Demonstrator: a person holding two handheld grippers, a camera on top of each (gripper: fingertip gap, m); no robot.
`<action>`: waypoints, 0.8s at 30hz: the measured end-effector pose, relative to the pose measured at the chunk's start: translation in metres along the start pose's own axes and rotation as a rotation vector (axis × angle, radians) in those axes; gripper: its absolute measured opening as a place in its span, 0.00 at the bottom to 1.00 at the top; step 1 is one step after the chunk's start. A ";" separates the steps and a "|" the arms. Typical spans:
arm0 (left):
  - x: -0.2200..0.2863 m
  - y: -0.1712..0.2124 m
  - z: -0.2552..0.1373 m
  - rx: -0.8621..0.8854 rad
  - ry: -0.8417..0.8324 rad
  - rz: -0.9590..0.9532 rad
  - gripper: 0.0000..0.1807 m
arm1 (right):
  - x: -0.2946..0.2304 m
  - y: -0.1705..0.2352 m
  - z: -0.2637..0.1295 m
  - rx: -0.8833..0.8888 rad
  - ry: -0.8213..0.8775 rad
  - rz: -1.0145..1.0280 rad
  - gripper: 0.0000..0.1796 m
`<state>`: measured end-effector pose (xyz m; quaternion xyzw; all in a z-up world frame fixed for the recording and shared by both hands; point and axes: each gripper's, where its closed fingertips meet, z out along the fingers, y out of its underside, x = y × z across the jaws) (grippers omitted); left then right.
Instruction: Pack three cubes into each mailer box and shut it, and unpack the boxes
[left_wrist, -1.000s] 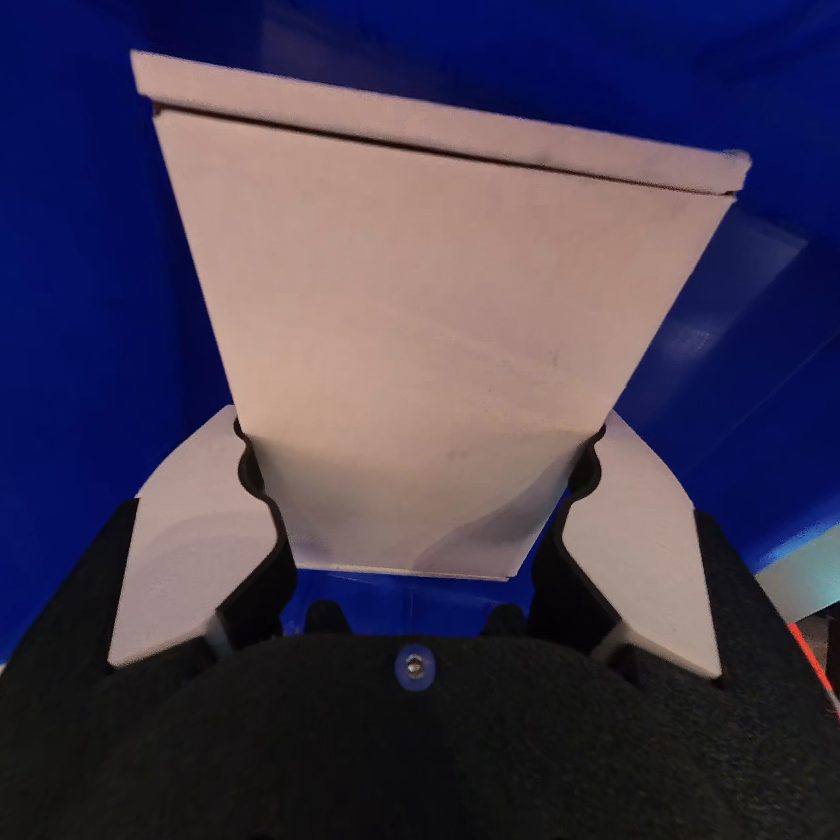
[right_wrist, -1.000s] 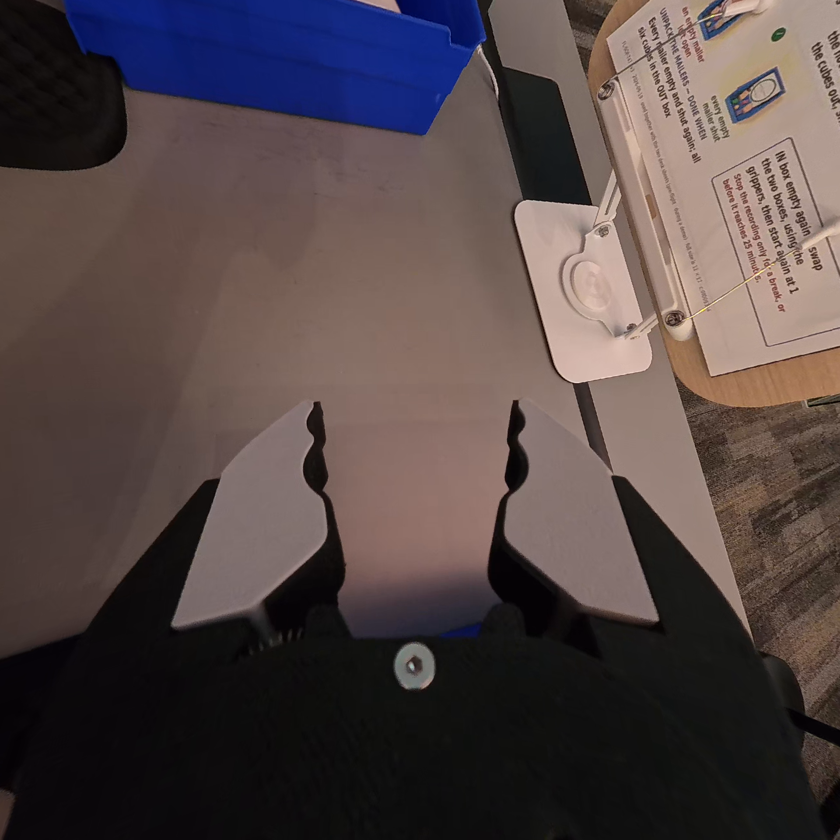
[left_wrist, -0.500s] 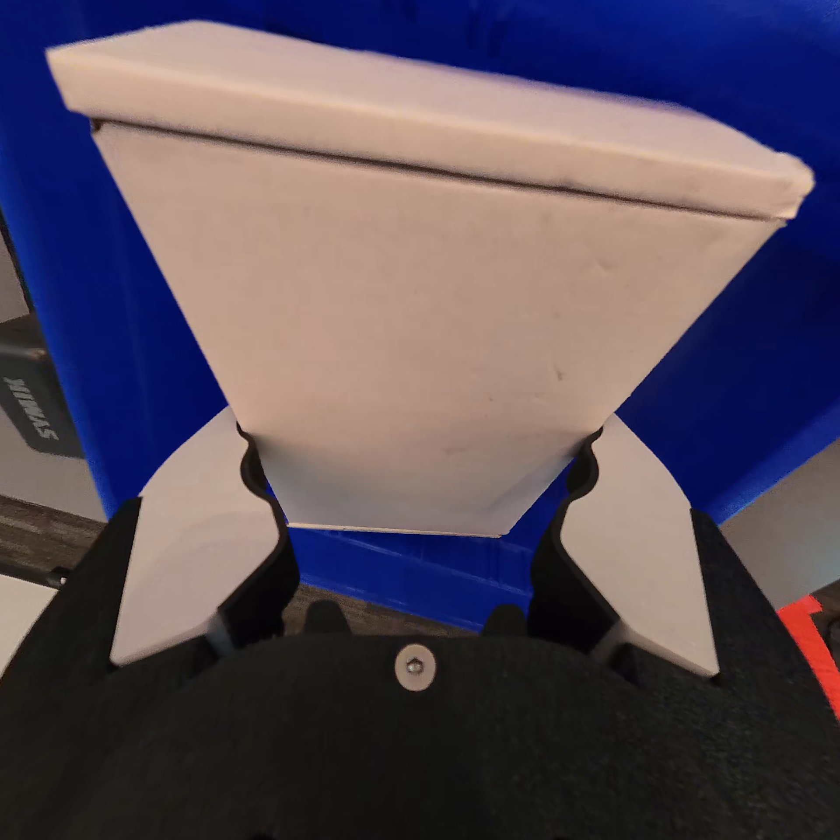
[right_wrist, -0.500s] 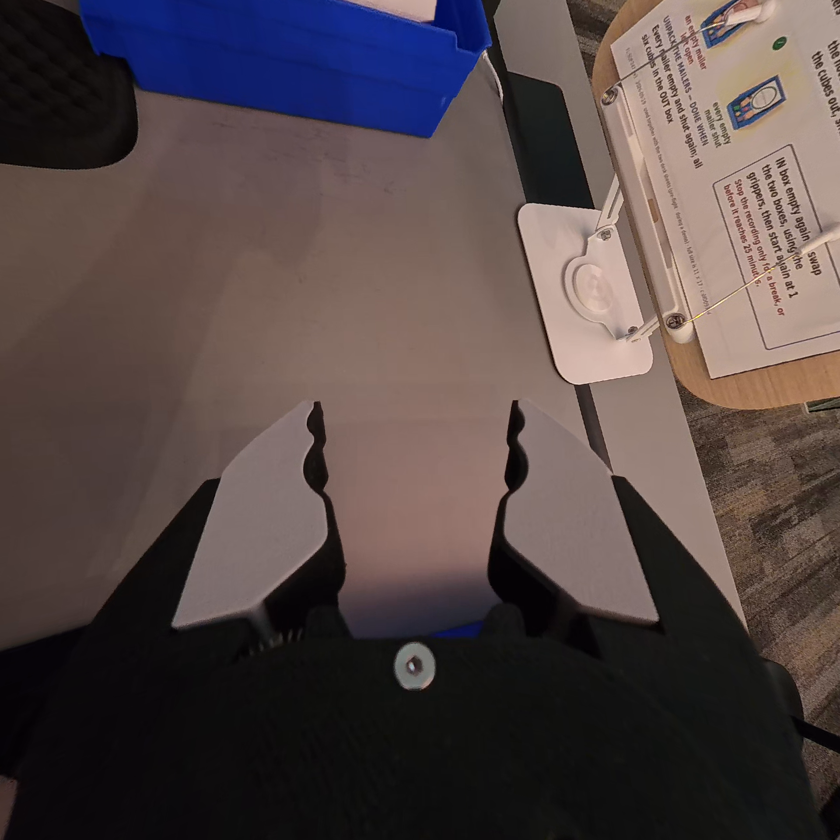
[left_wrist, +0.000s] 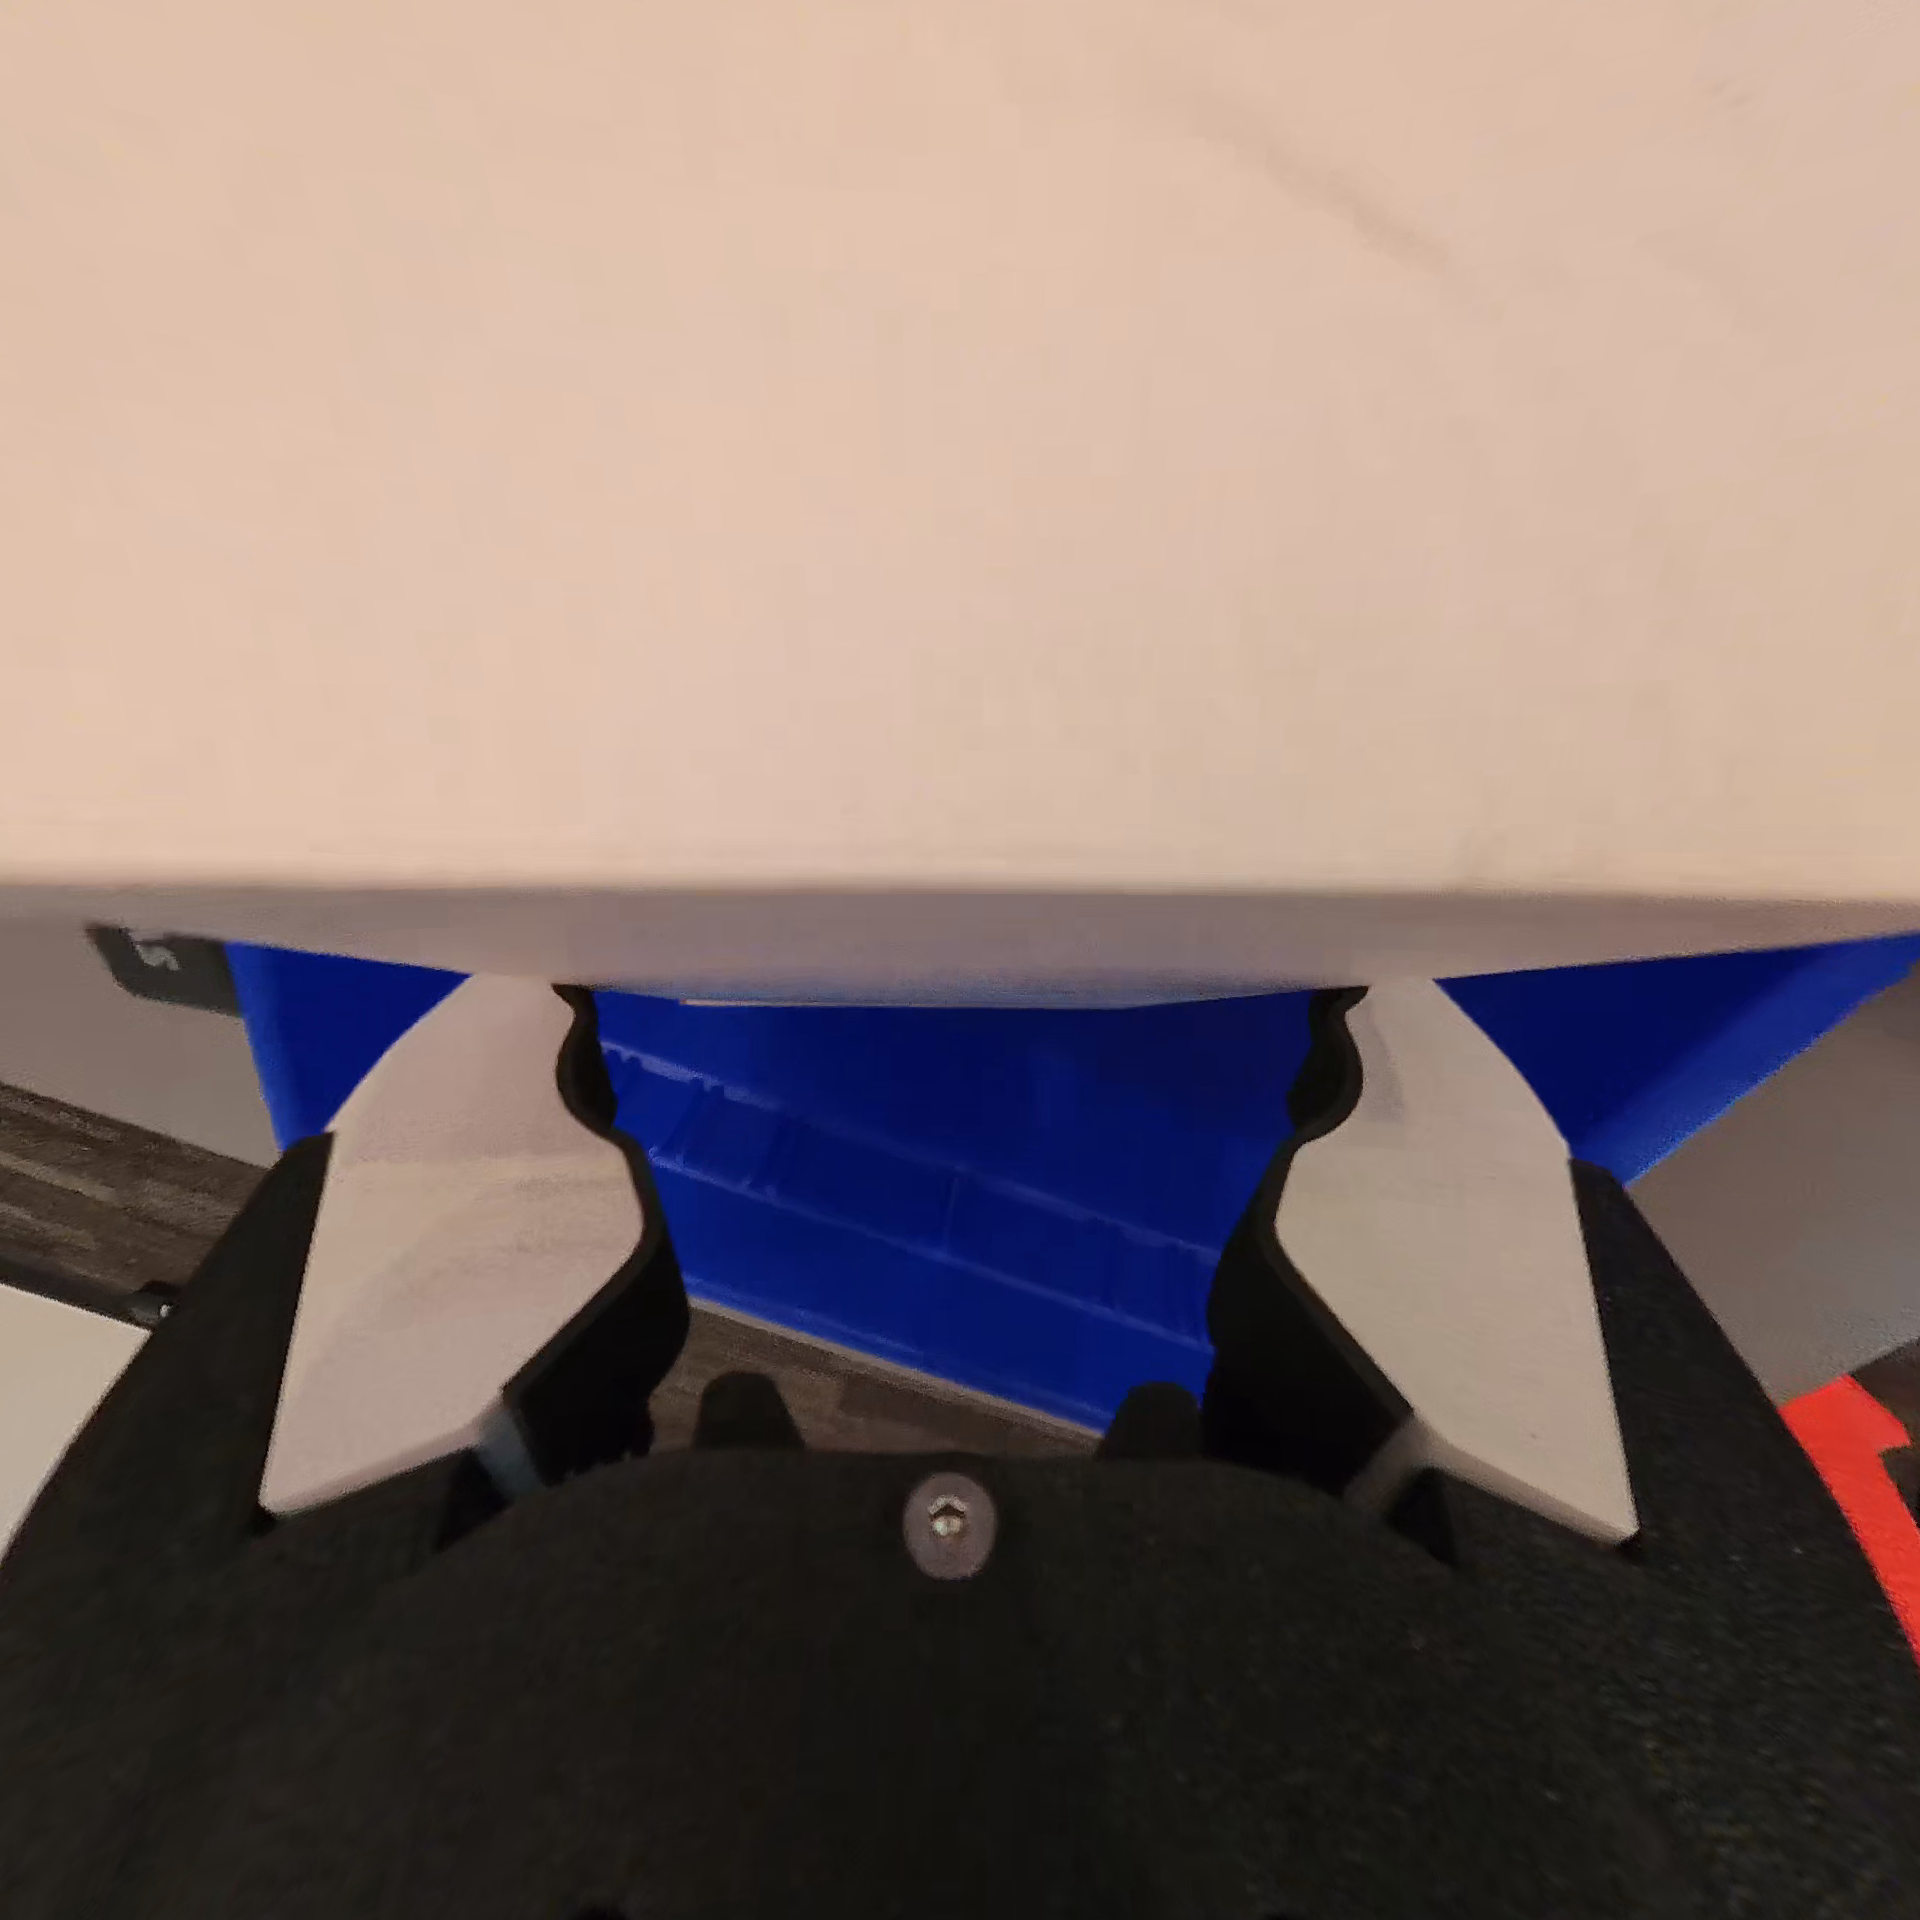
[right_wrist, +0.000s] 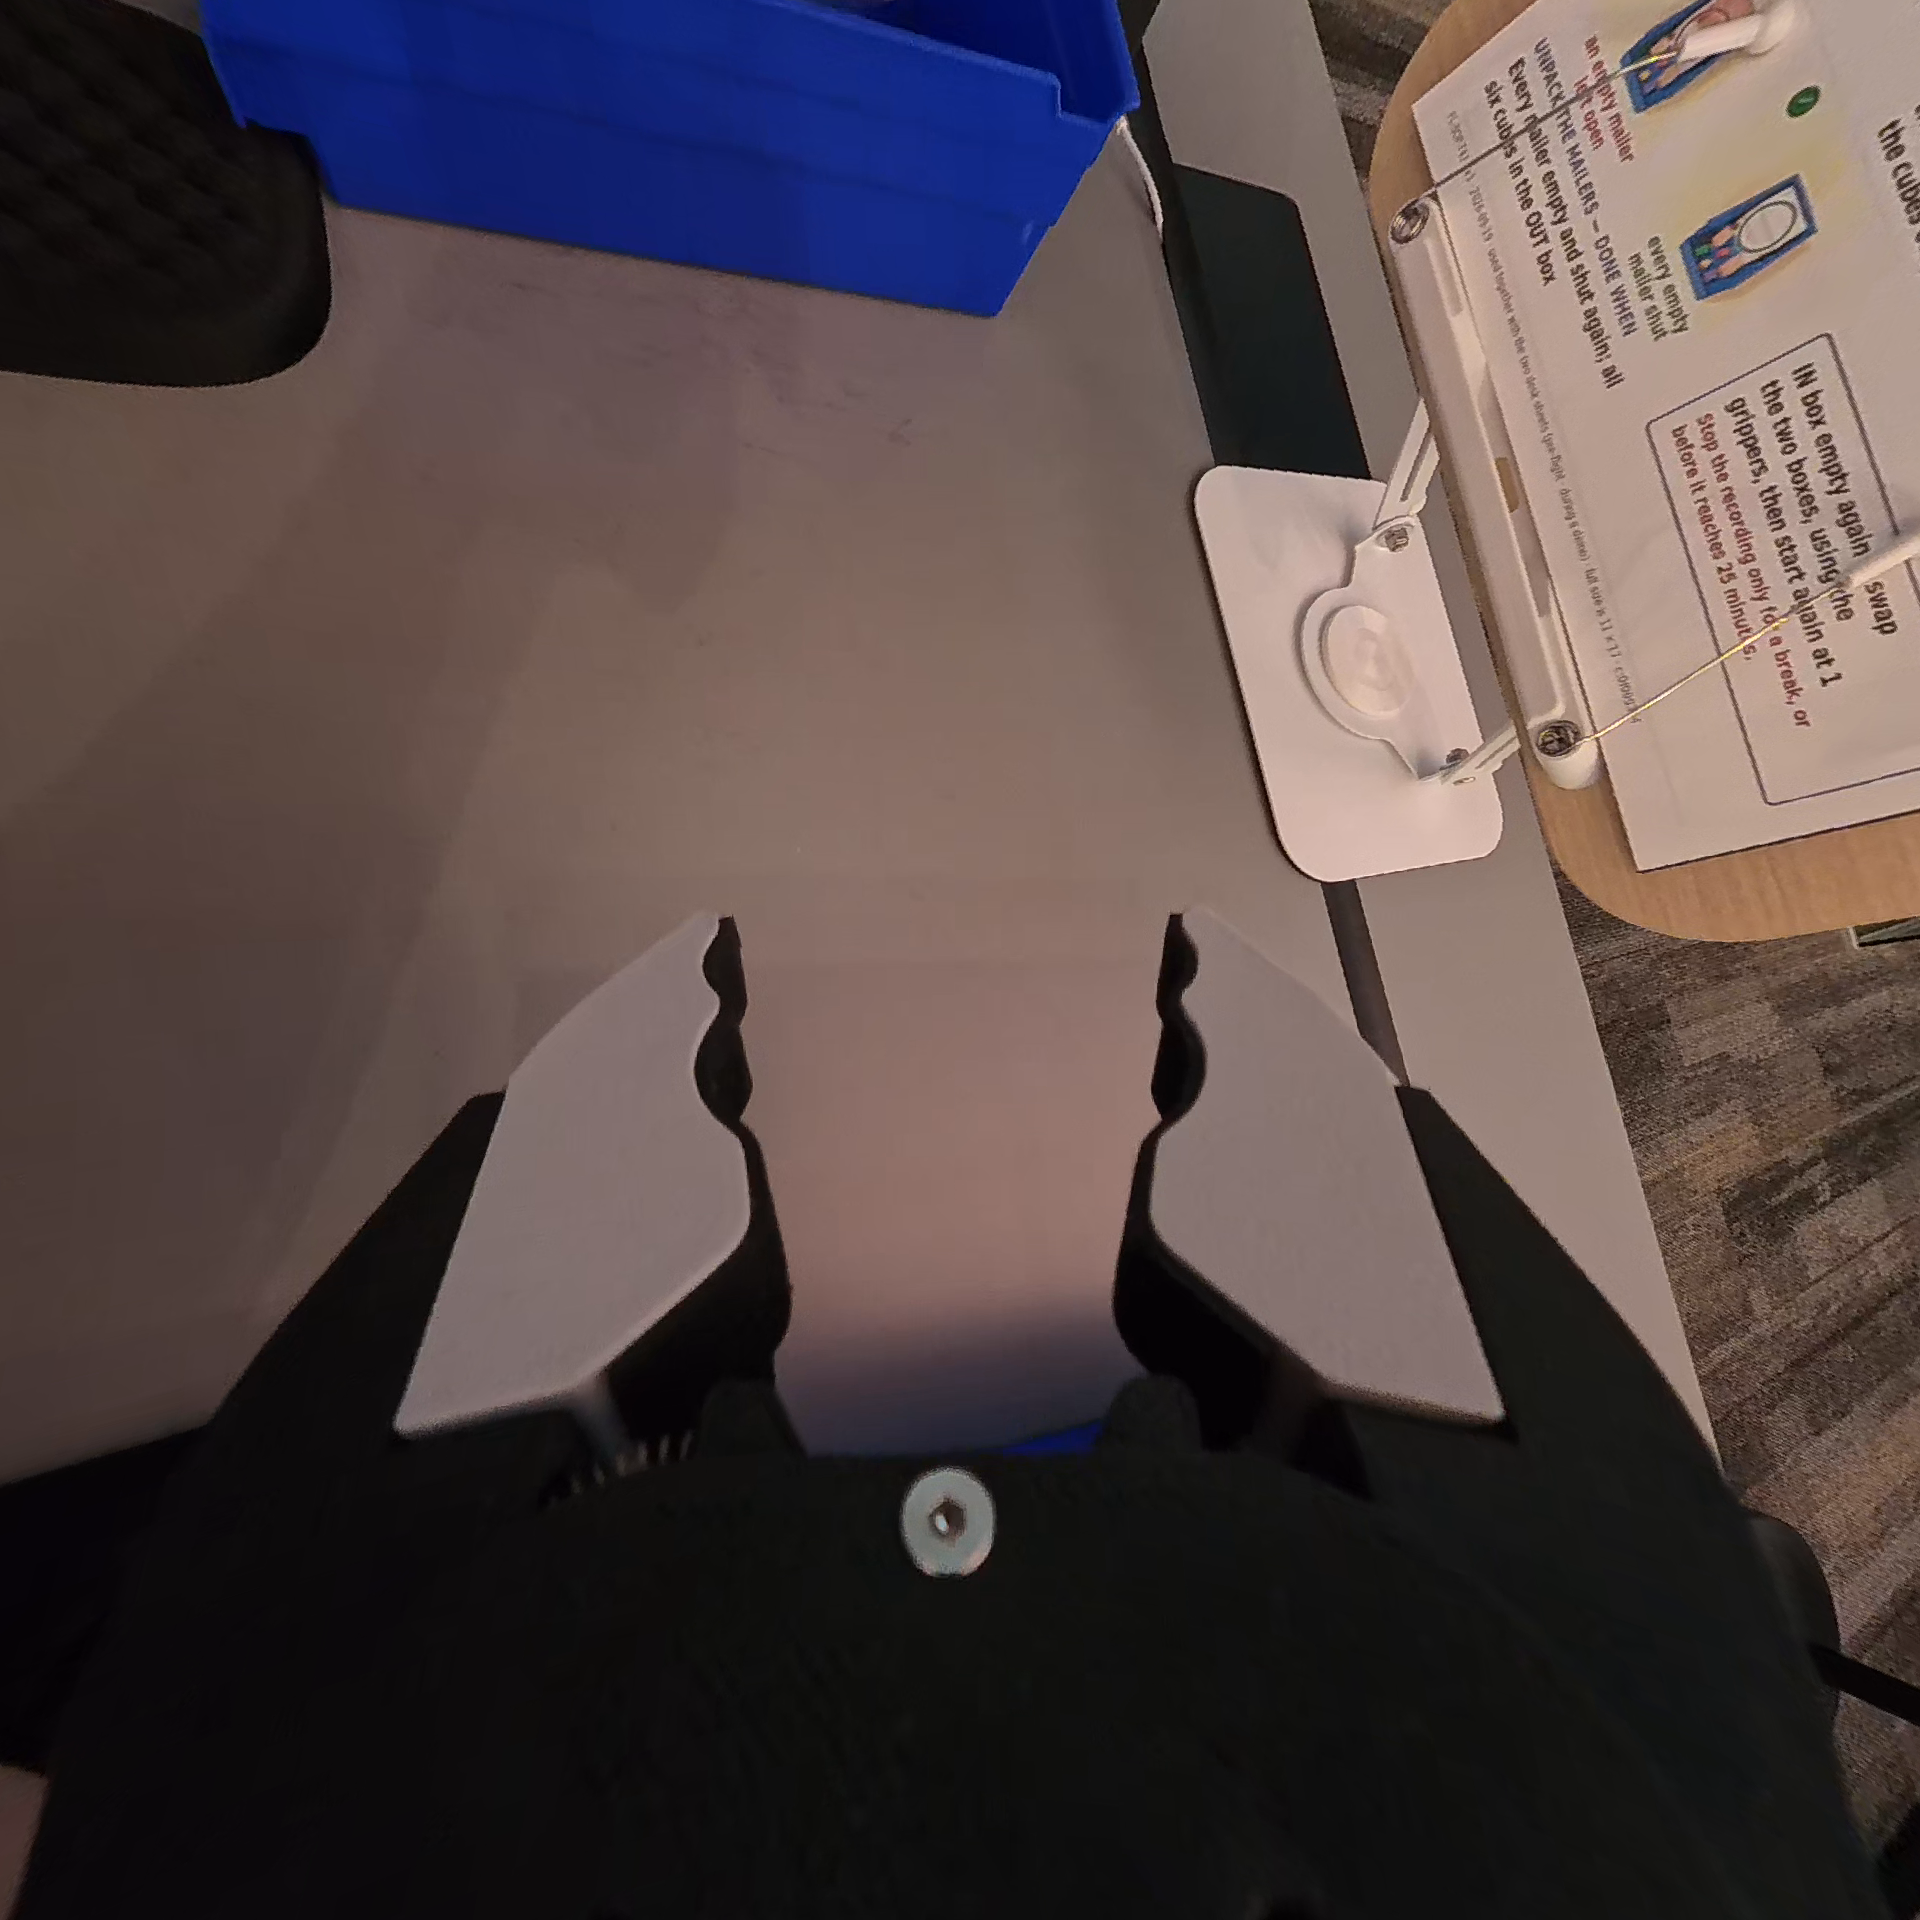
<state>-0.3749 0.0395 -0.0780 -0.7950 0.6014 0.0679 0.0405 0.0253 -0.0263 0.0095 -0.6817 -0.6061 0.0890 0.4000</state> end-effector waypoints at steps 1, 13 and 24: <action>0.001 0.000 0.004 -0.001 0.004 0.000 0.71 | 0.000 0.000 0.000 0.000 0.000 0.002 0.43; -0.005 -0.023 0.013 0.295 0.058 -0.125 0.71 | 0.002 0.005 0.014 -0.022 -0.018 0.021 0.43; -0.011 -0.033 0.019 0.490 0.055 -0.252 0.74 | 0.000 0.007 0.024 -0.043 -0.035 0.030 0.43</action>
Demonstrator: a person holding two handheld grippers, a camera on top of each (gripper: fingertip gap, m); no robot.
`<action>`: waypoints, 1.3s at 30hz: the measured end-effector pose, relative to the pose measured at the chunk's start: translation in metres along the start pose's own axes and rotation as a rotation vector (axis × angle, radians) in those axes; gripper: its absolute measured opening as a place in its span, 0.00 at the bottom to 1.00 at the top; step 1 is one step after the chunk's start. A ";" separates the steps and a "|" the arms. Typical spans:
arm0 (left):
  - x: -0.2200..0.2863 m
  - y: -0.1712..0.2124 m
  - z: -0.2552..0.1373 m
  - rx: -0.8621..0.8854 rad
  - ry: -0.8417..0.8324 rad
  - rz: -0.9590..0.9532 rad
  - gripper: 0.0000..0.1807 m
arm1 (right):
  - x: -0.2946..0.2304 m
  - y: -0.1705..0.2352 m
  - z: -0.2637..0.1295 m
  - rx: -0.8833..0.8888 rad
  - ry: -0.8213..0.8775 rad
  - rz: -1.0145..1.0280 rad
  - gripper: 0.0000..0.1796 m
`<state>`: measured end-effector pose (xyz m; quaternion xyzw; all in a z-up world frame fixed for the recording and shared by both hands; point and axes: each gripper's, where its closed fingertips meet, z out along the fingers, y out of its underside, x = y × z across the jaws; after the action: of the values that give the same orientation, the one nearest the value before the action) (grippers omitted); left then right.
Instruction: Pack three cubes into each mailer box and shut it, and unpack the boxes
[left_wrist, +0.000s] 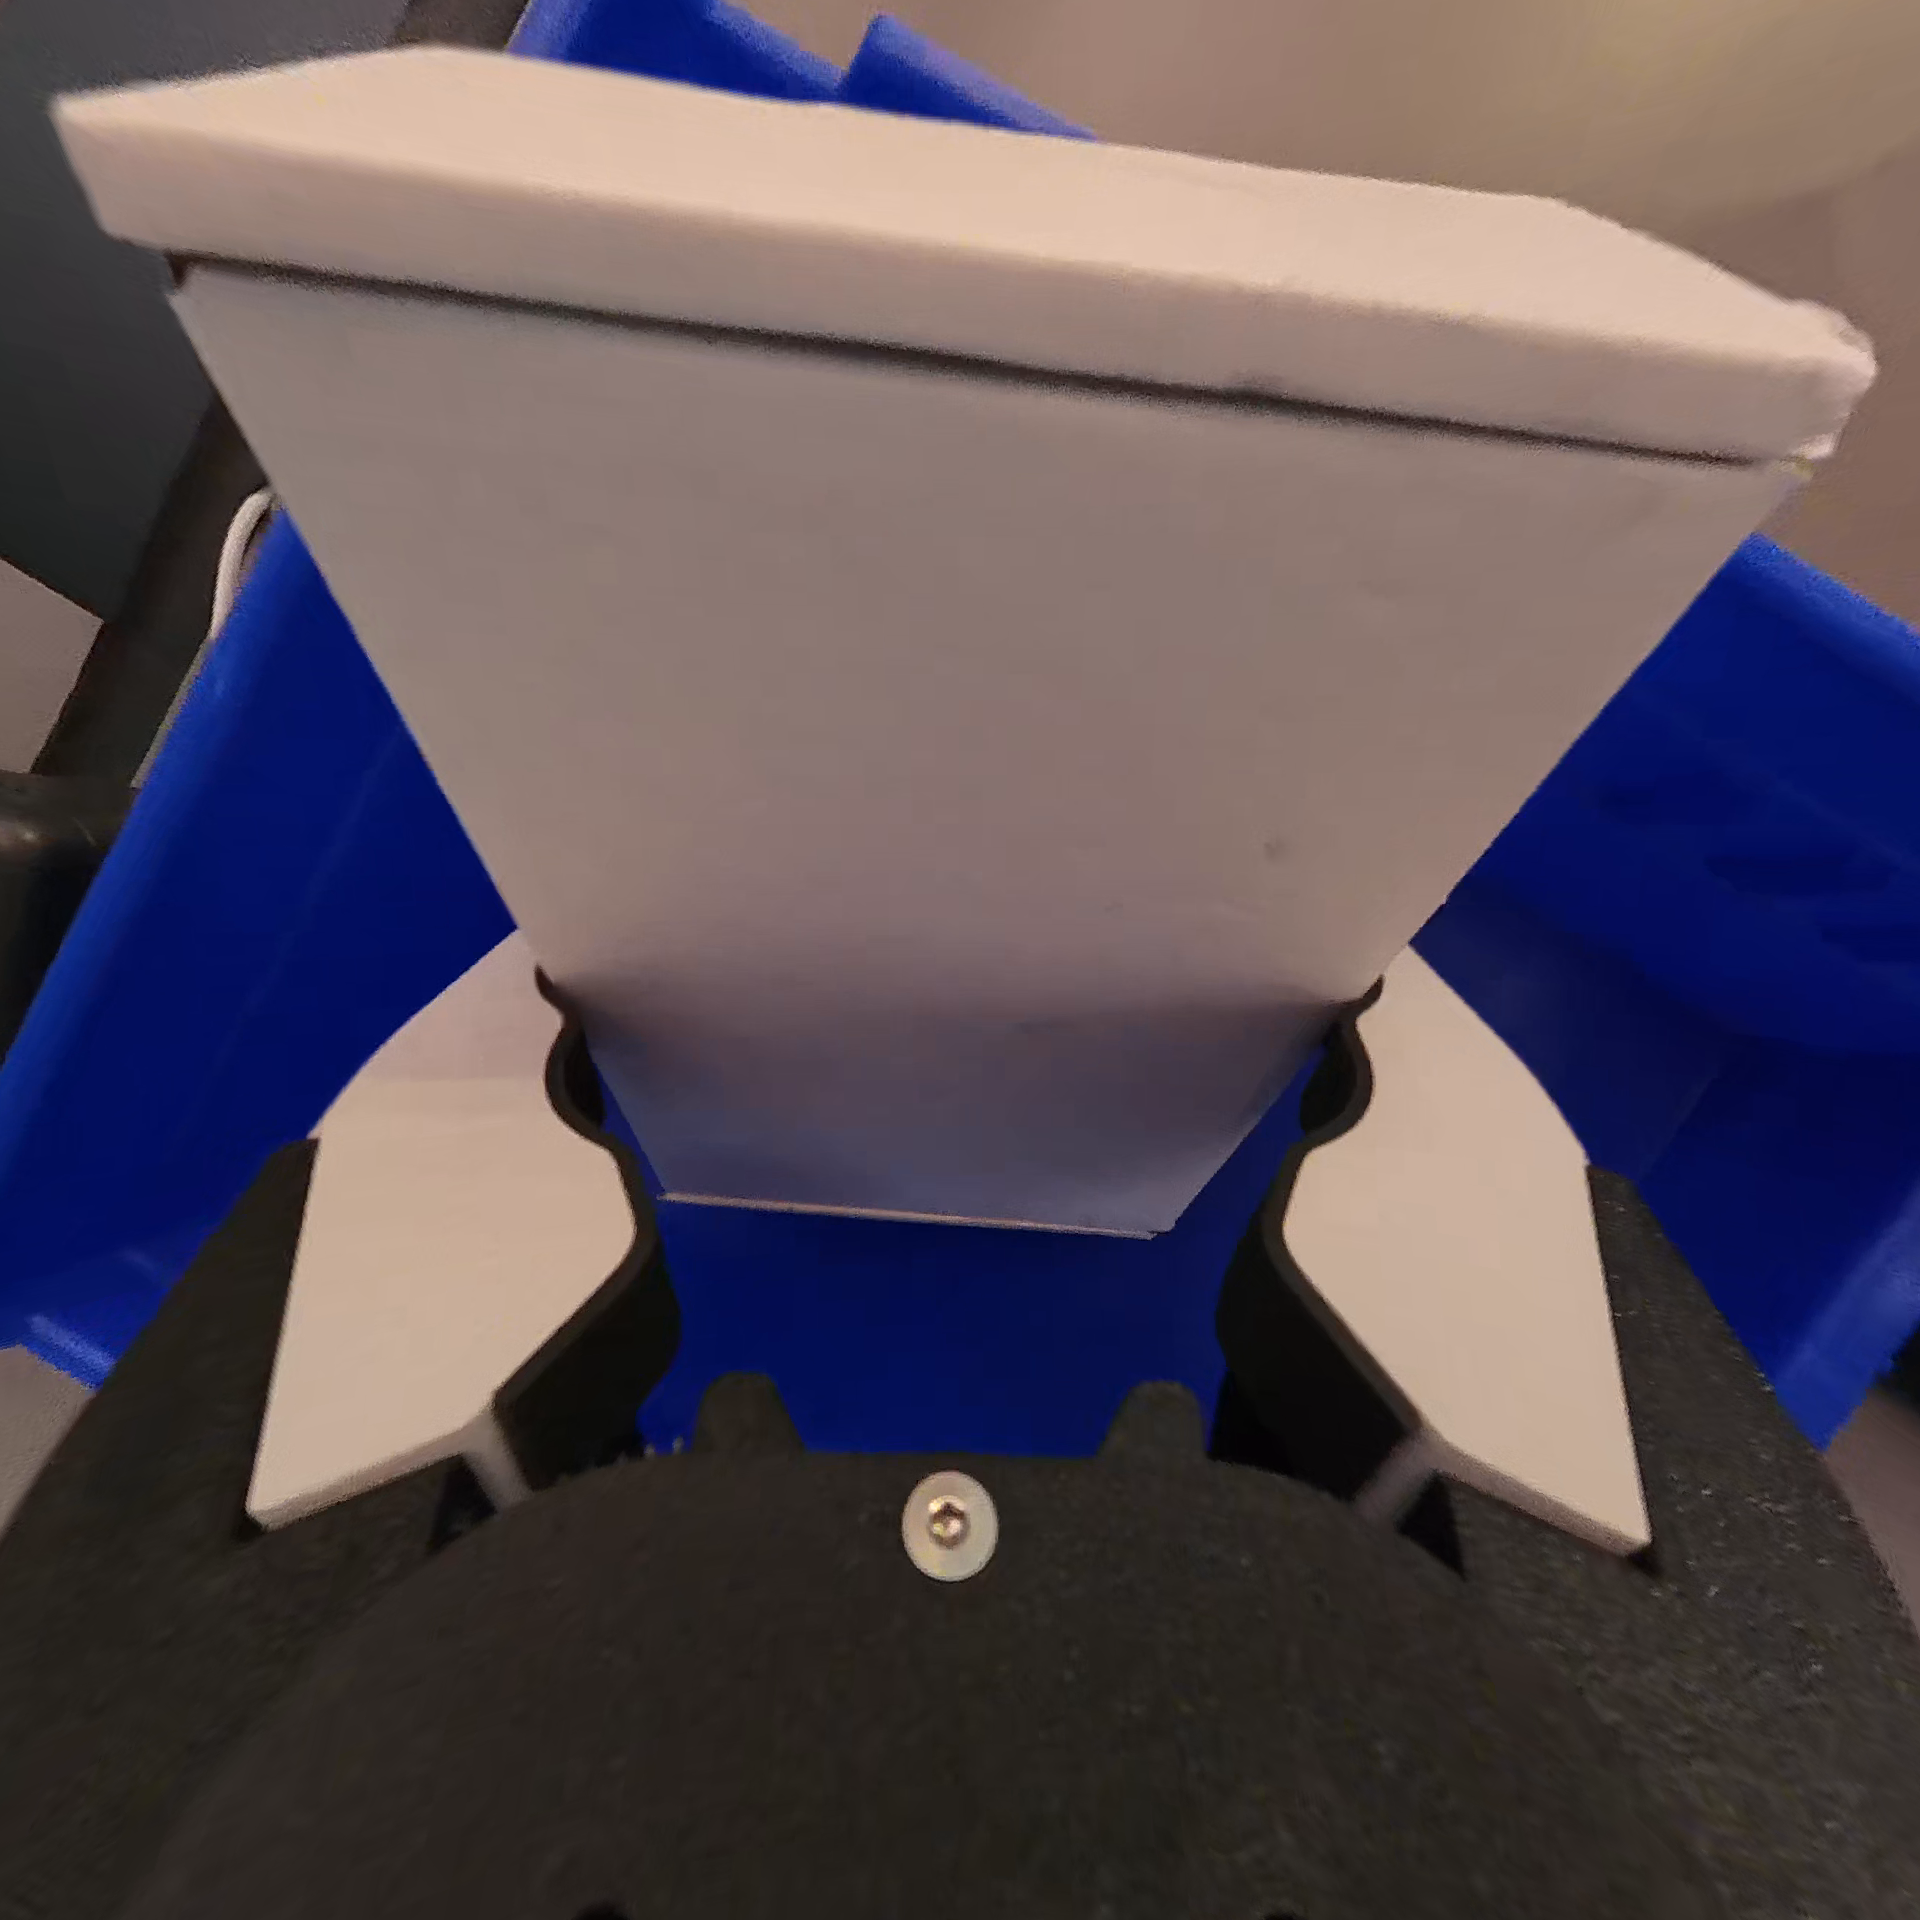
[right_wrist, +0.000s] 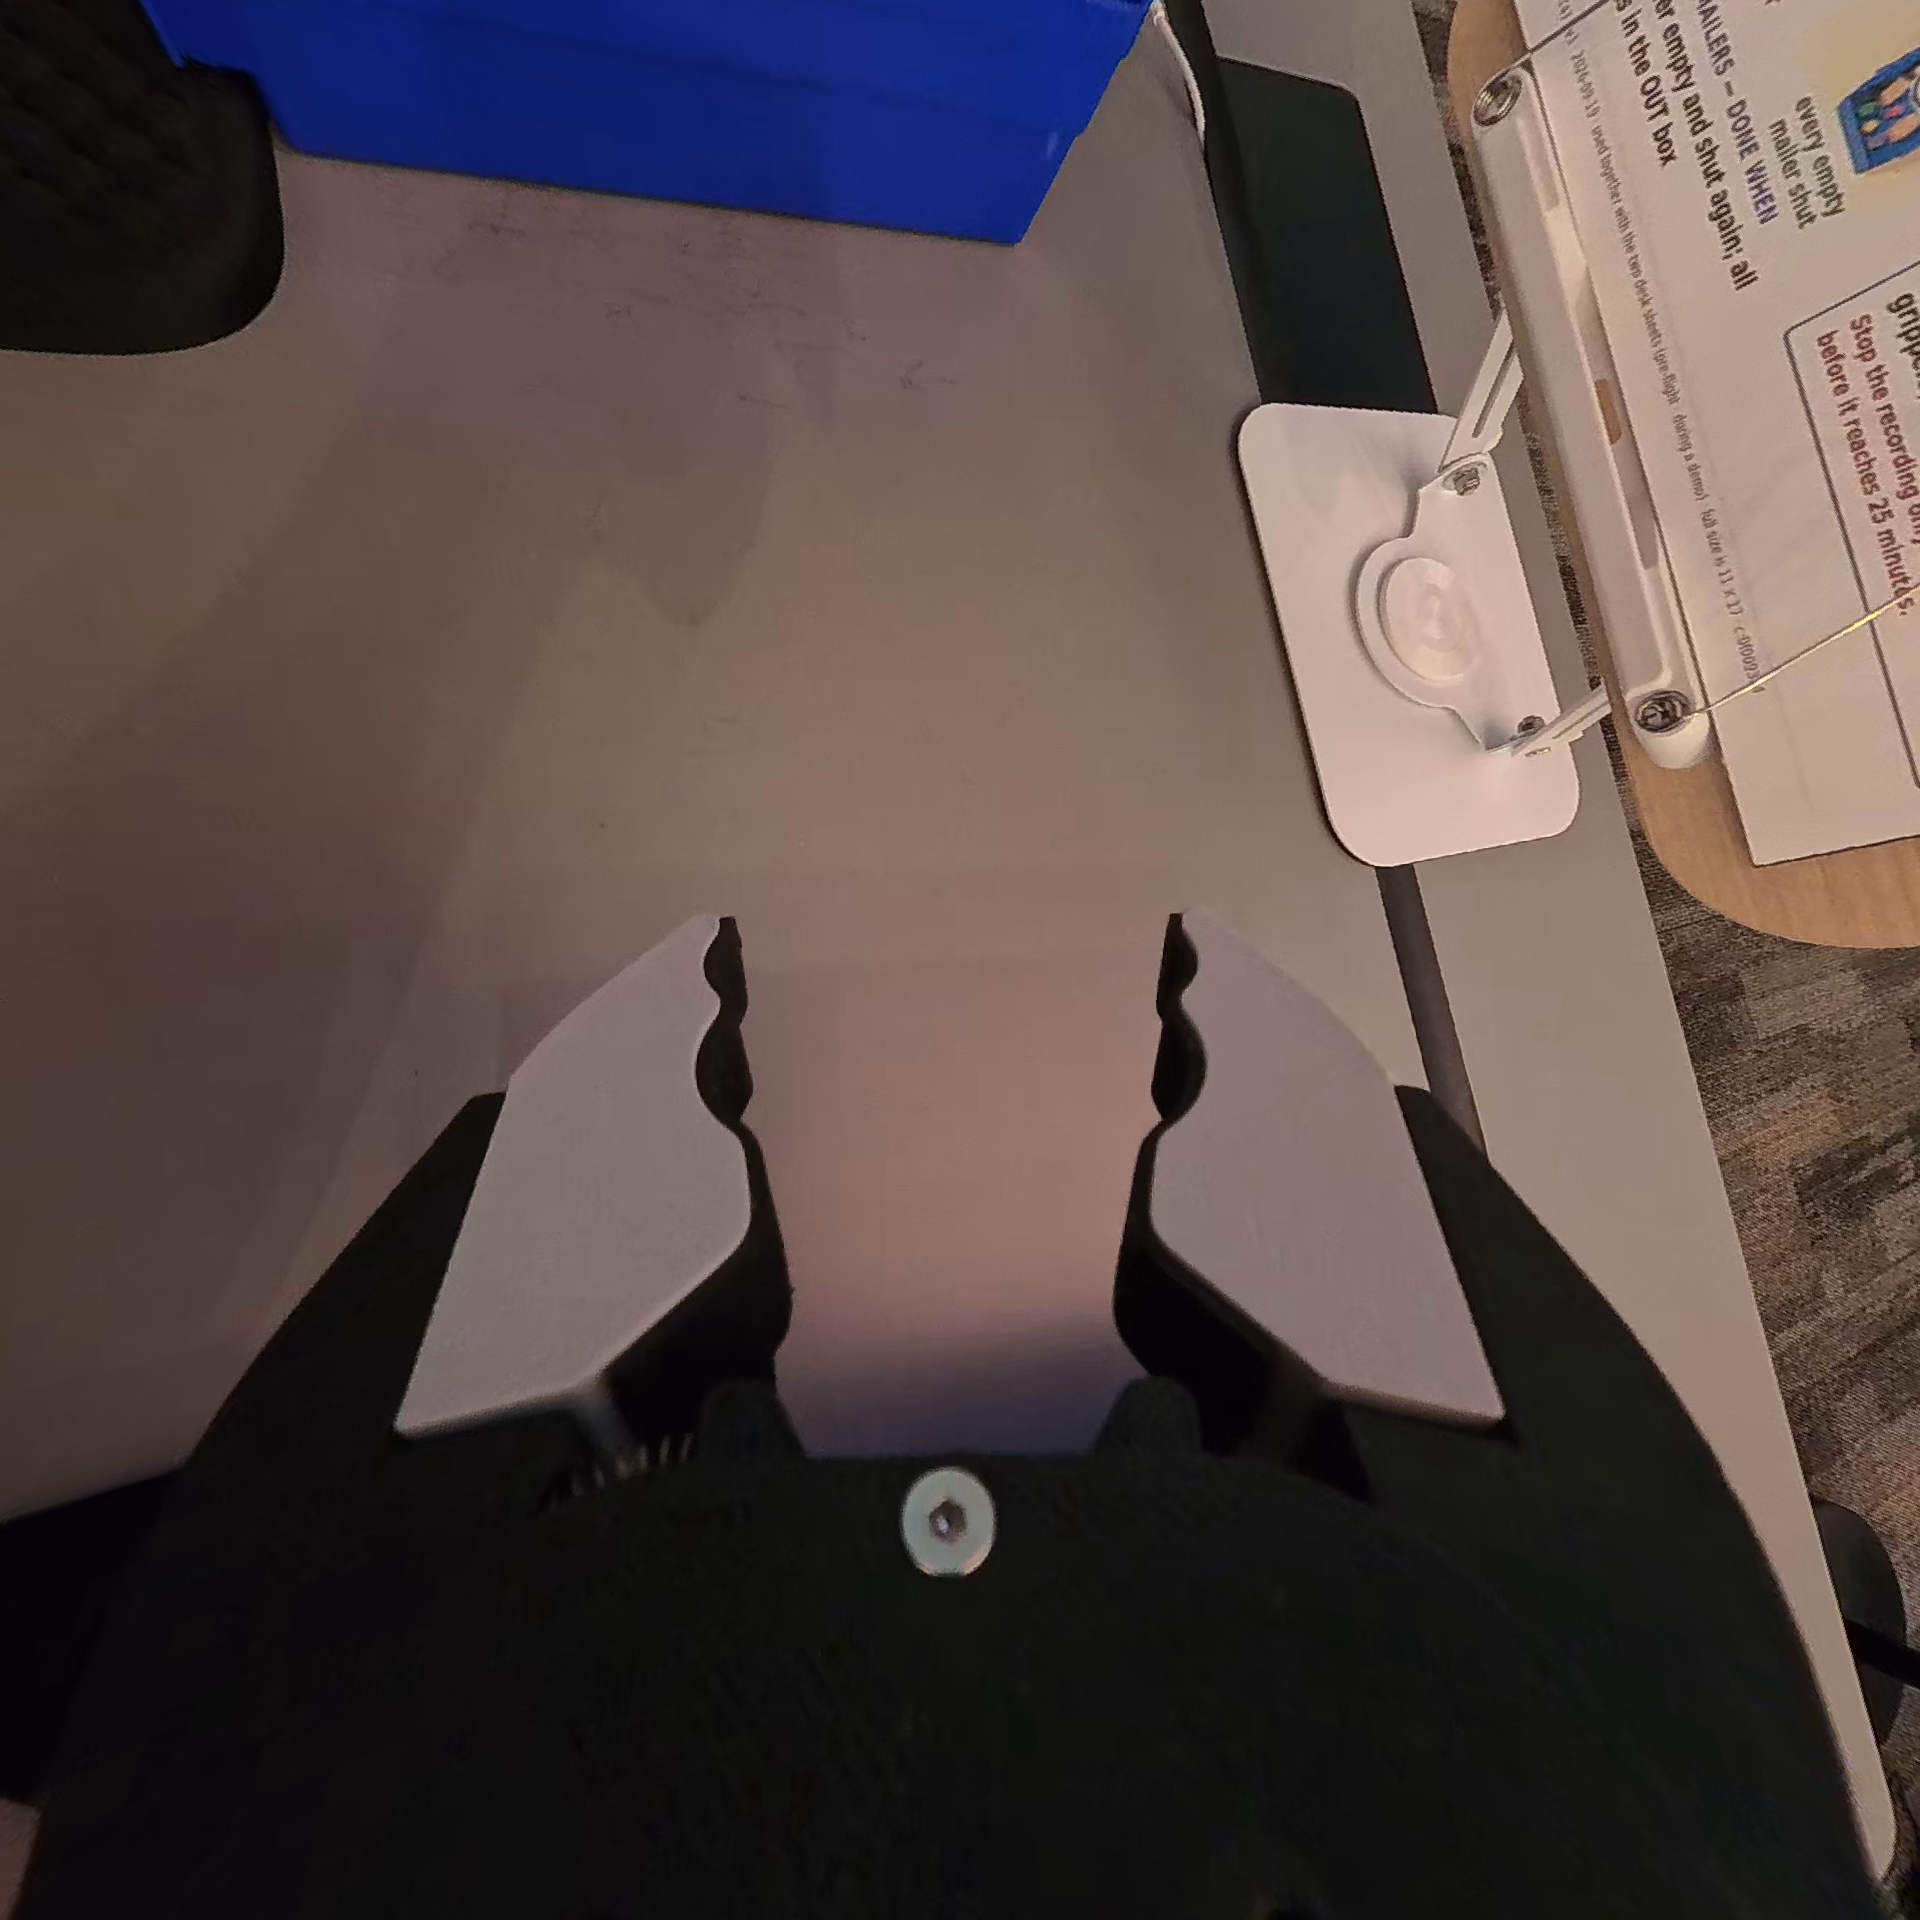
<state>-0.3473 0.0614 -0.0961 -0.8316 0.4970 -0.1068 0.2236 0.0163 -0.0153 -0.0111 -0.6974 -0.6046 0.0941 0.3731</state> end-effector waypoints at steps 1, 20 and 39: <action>0.000 0.000 0.001 0.000 -0.007 -0.003 0.75 | 0.000 0.000 0.000 -0.001 -0.001 0.000 0.43; -0.005 0.016 0.006 -0.248 -0.175 0.090 0.78 | -0.001 0.001 -0.005 0.000 0.003 -0.009 0.43; 0.011 0.066 -0.002 -0.609 -0.159 0.068 0.77 | -0.005 0.010 -0.006 -0.052 0.000 -0.023 0.43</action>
<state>-0.3947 0.0243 -0.1264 -0.8489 0.5147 0.1200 0.0058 0.0264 -0.0219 -0.0143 -0.7000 -0.6147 0.0739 0.3560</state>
